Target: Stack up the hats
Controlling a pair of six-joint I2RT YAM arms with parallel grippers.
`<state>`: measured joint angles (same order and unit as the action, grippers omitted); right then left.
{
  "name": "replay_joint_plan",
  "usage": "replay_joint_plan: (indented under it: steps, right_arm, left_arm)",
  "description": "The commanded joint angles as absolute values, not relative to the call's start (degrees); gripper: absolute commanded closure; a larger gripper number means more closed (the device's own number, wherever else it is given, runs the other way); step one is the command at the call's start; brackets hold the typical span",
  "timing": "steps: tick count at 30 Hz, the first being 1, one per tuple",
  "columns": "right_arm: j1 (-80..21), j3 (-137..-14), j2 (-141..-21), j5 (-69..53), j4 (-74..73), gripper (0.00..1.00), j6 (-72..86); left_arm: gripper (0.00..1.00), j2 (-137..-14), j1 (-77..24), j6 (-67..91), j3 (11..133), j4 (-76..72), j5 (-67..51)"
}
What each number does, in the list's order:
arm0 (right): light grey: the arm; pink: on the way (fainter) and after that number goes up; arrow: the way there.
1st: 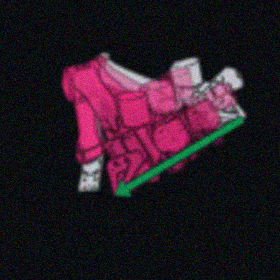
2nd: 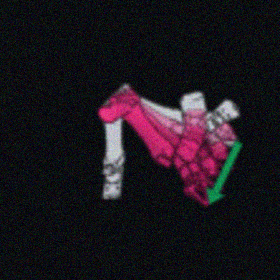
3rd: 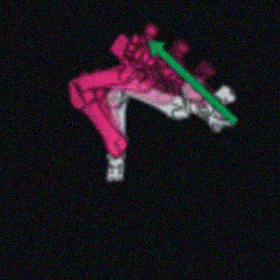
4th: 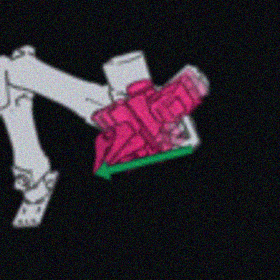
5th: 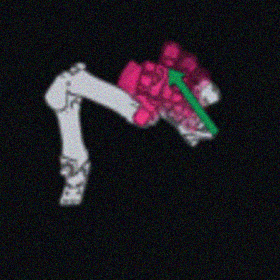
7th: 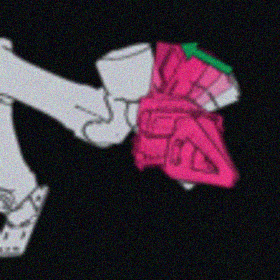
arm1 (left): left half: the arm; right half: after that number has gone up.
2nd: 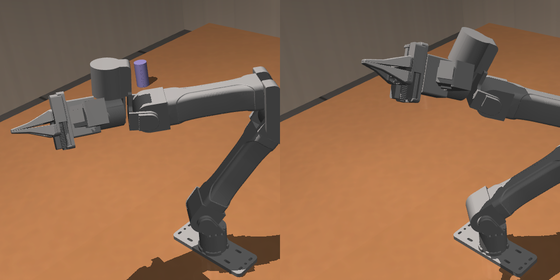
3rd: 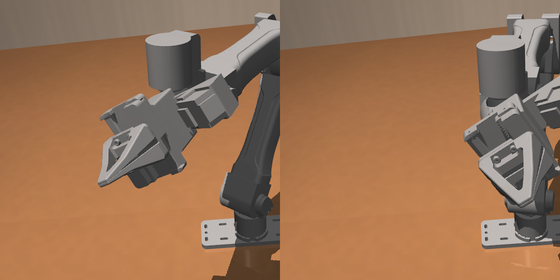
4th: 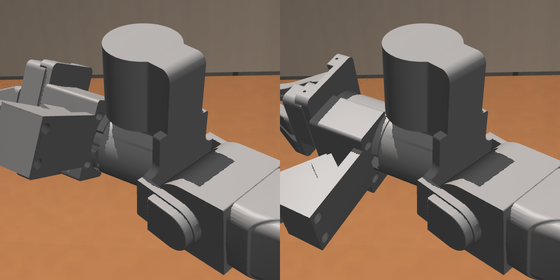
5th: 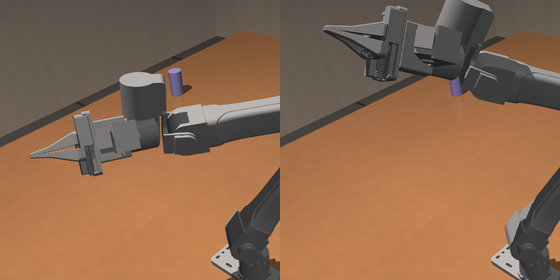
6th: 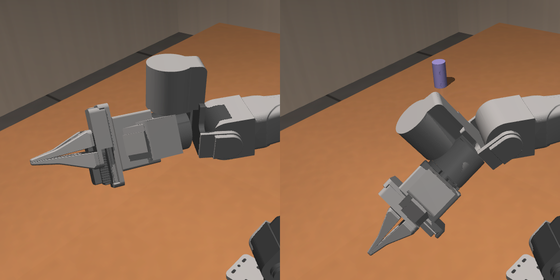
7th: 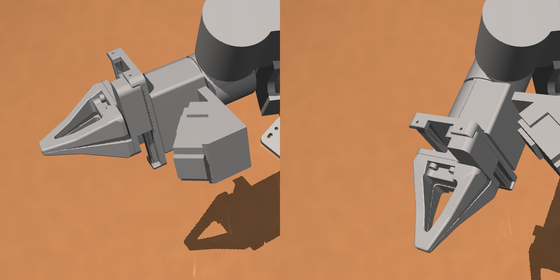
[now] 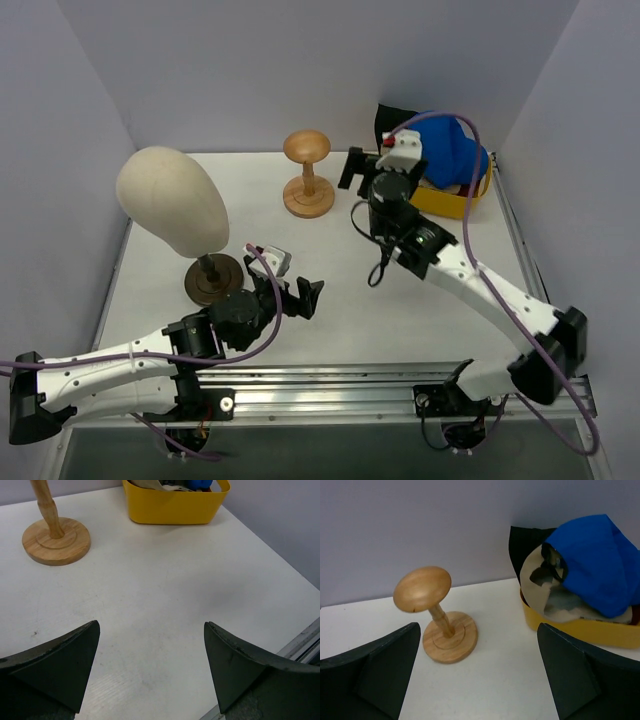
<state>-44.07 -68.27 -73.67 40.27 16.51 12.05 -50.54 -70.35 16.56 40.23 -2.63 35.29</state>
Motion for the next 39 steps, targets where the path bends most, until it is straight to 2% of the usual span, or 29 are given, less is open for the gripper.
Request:
replay_joint_plan:
  steps: [1,2,6,14,19,25,29,32,39]
  right_arm:
    - [-36.7,-77.5,-84.1,32.7,21.4,0.03,7.3]
    - [-35.6,-79.3,-86.3,27.6,21.7,0.04,6.9]
    - [-33.1,-87.4,-96.0,22.2,21.4,0.05,3.9]
    - [-23.2,-91.6,-100.8,31.2,14.7,0.14,8.3]
    - [-16.7,-90.7,-101.2,30.8,13.7,0.26,7.6]
    - [-13.1,-93.6,-104.3,34.1,11.7,0.29,3.2]
    - [-10.1,-95.2,-105.6,30.7,8.6,0.3,3.3]
    - [-7.2,-95.1,-106.8,22.8,8.7,0.3,4.2]
    - [-3.9,-95.9,-109.3,15.8,9.6,0.44,4.1]
  left_arm:
    - [0.06,-48.6,-70.1,14.5,39.5,-7.9,37.7]
    - [0.06,-48.2,-70.2,14.2,39.3,-8.3,37.7]
    - [0.06,-46.8,-70.2,13.5,38.2,-9.2,37.6]
    - [0.06,-45.4,-70.3,12.7,36.3,-11.0,39.7]
    - [0.06,-46.0,-70.3,12.7,36.3,-11.4,39.8]
    - [0.06,-46.9,-70.3,12.4,36.3,-11.8,40.1]
    - [0.06,-47.5,-70.3,12.2,36.6,-11.7,40.0]
    - [0.06,-47.5,-70.3,12.2,36.6,-11.6,39.9]
    - [0.06,-47.8,-70.3,12.3,36.6,-11.9,39.7]
